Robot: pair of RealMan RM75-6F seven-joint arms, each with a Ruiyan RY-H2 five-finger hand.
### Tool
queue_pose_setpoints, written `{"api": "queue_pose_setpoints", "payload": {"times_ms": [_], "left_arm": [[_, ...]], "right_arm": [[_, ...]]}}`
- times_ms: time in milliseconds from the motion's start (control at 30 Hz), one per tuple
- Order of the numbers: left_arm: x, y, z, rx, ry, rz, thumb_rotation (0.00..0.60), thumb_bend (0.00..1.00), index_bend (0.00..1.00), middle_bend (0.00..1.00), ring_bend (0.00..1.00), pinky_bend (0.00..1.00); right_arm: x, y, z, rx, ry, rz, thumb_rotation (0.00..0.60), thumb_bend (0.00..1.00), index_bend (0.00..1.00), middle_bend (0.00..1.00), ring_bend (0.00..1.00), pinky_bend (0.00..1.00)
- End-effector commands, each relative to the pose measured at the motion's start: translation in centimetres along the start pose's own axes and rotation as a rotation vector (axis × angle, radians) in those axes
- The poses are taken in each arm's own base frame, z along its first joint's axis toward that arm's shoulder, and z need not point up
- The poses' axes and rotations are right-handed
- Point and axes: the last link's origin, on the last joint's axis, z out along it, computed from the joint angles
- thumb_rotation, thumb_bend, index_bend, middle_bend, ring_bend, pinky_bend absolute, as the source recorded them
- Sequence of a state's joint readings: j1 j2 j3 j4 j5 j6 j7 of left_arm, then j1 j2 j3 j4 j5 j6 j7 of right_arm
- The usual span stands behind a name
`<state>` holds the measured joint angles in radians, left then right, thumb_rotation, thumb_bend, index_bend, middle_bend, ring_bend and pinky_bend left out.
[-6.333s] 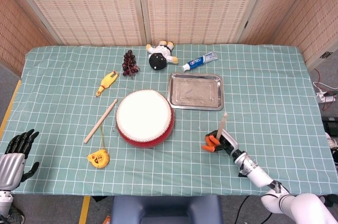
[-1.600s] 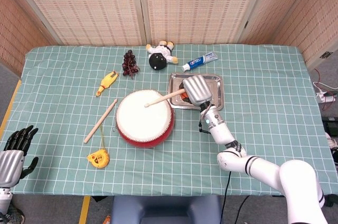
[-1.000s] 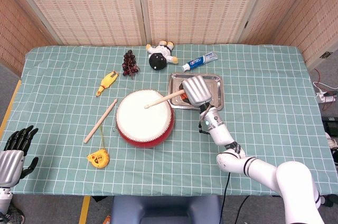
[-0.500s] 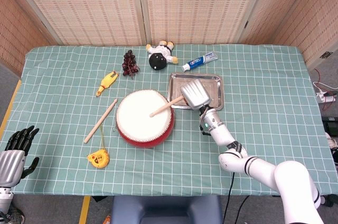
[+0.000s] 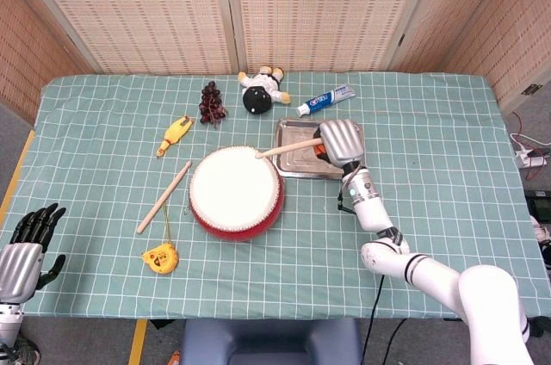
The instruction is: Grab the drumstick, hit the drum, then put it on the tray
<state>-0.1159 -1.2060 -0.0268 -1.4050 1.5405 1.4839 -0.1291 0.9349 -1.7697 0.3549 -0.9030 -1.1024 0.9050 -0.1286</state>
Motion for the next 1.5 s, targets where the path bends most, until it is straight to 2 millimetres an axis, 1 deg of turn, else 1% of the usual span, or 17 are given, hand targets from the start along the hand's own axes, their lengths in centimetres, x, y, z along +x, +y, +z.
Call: {"api": "queue_pose_setpoints", "payload": {"times_ms": [33, 167, 267, 400, 533, 633, 800, 933, 1000, 1100, 1233, 1300, 1400, 1500], "left_arm": [[0.0, 0.1, 0.0, 0.000, 0.000, 0.001, 0.600, 0.35, 0.03, 0.00, 0.00, 0.02], [0.0, 0.1, 0.0, 0.005, -0.002, 0.004, 0.600, 0.35, 0.03, 0.00, 0.00, 0.02], [0.0, 0.1, 0.0, 0.007, -0.005, 0.005, 0.600, 0.35, 0.03, 0.00, 0.00, 0.02], [0.0, 0.0, -0.2, 0.014, -0.007, 0.008, 0.600, 0.35, 0.03, 0.00, 0.00, 0.02], [0.1, -0.1, -0.2, 0.021, -0.008, 0.011, 0.600, 0.34, 0.03, 0.00, 0.00, 0.02], [0.1, -0.2, -0.3, 0.025, -0.009, 0.010, 0.600, 0.35, 0.03, 0.00, 0.00, 0.02], [0.1, -0.4, -0.4, 0.034, -0.013, 0.012, 0.600, 0.35, 0.03, 0.00, 0.00, 0.02], [0.2, -0.5, -0.4, 0.041, -0.012, 0.013, 0.600, 0.35, 0.03, 0.00, 0.00, 0.02], [0.2, -0.5, -0.4, 0.041, -0.012, 0.013, 0.600, 0.34, 0.03, 0.00, 0.00, 0.02], [0.2, -0.4, -0.3, 0.039, -0.012, 0.013, 0.600, 0.35, 0.03, 0.00, 0.00, 0.02], [0.2, -0.4, -0.2, 0.037, -0.013, 0.012, 0.600, 0.35, 0.03, 0.00, 0.00, 0.02], [0.2, -0.5, -0.2, 0.038, -0.012, 0.011, 0.600, 0.35, 0.03, 0.00, 0.00, 0.02], [0.3, -0.4, -0.2, 0.035, -0.006, 0.009, 0.600, 0.35, 0.03, 0.00, 0.00, 0.02], [0.5, -0.3, -0.2, 0.028, 0.001, 0.009, 0.600, 0.35, 0.03, 0.00, 0.00, 0.02]], "right_arm": [[-0.8, 3.4, 0.0, -0.129, -0.072, 0.054, 0.600, 0.61, 1.00, 1.00, 1.00, 1.00], [-2.1, 5.3, 0.1, -0.196, -0.115, 0.061, 0.600, 0.60, 1.00, 1.00, 0.99, 1.00], [-3.0, 6.0, 0.3, -0.227, -0.143, 0.065, 0.600, 0.56, 1.00, 0.98, 0.94, 1.00], [-4.0, 6.2, 0.7, -0.251, -0.160, 0.094, 0.600, 0.53, 1.00, 0.92, 0.86, 0.99], [-4.8, 6.0, 1.2, -0.260, -0.185, 0.091, 0.600, 0.51, 0.99, 0.82, 0.76, 0.89], [-5.6, 5.6, 1.5, -0.269, -0.213, 0.093, 0.600, 0.47, 0.93, 0.74, 0.68, 0.82], [-6.1, 4.8, 2.1, -0.273, -0.235, 0.114, 0.600, 0.41, 0.78, 0.59, 0.54, 0.69], [-6.1, 4.2, 2.5, -0.263, -0.240, 0.128, 0.600, 0.36, 0.60, 0.44, 0.37, 0.54], [-6.1, 4.0, 2.7, -0.261, -0.244, 0.138, 0.600, 0.33, 0.52, 0.38, 0.30, 0.46], [-6.0, 3.8, 2.9, -0.257, -0.242, 0.143, 0.600, 0.32, 0.46, 0.33, 0.23, 0.39], [-5.9, 3.8, 3.0, -0.251, -0.242, 0.140, 0.600, 0.32, 0.43, 0.32, 0.21, 0.35], [-5.8, 3.8, 3.1, -0.244, -0.241, 0.140, 0.600, 0.31, 0.38, 0.31, 0.19, 0.32], [-5.2, 3.6, 3.2, -0.215, -0.214, 0.142, 0.600, 0.29, 0.33, 0.28, 0.17, 0.28], [-4.0, 3.4, 3.2, -0.156, -0.165, 0.132, 0.600, 0.29, 0.32, 0.27, 0.15, 0.26]]}}
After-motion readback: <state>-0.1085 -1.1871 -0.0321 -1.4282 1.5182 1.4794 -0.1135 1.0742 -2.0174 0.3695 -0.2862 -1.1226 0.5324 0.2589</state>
